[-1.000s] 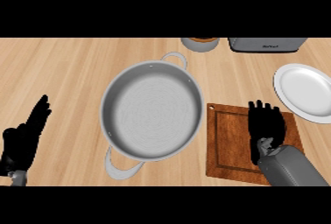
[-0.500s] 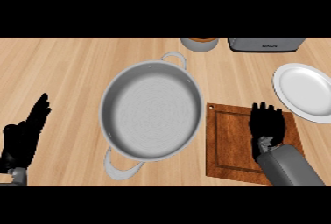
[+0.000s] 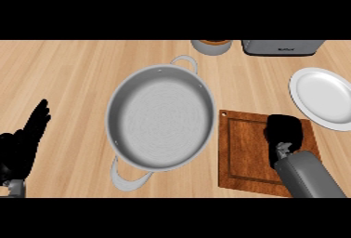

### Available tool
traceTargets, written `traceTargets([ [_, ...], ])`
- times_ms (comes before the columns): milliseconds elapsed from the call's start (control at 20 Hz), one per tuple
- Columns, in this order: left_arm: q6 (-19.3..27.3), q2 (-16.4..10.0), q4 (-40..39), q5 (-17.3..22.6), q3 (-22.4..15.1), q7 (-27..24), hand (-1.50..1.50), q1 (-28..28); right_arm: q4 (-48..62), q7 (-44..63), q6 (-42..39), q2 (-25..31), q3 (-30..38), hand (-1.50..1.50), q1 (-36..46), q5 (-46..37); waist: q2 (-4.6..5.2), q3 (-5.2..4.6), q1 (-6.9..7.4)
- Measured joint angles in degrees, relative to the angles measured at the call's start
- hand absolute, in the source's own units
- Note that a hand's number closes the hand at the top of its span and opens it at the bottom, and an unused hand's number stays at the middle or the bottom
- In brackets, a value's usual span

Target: Pick the sweet potato from the cutting board and place it in the pot

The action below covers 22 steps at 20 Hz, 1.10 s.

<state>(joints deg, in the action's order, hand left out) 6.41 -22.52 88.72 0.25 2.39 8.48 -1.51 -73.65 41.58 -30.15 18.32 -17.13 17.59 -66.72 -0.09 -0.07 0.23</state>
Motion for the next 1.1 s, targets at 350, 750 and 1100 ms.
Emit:
traceTargets([
  [350,-1.4,2.1,1.3,-2.1,1.1,0.7,0.0,-0.4,1.5,-5.2,1.7,0.2,0.8,1.5,-0.3,-2.7,-0.15,-0.15,0.03],
  [750,-2.9,3.4,1.2,-3.3,0.9,0.2,0.0,0.1,-3.1,-1.8,1.4,-11.4,-7.2,1.5,0.7,0.0,0.14,-0.26,2.25],
  [1100,-4.3,3.9,0.8,-3.7,-1.3,0.1,0.0,2.7,-7.8,5.4,9.5,-17.0,-21.8,1.5,4.8,10.9,0.62,0.15,6.64],
])
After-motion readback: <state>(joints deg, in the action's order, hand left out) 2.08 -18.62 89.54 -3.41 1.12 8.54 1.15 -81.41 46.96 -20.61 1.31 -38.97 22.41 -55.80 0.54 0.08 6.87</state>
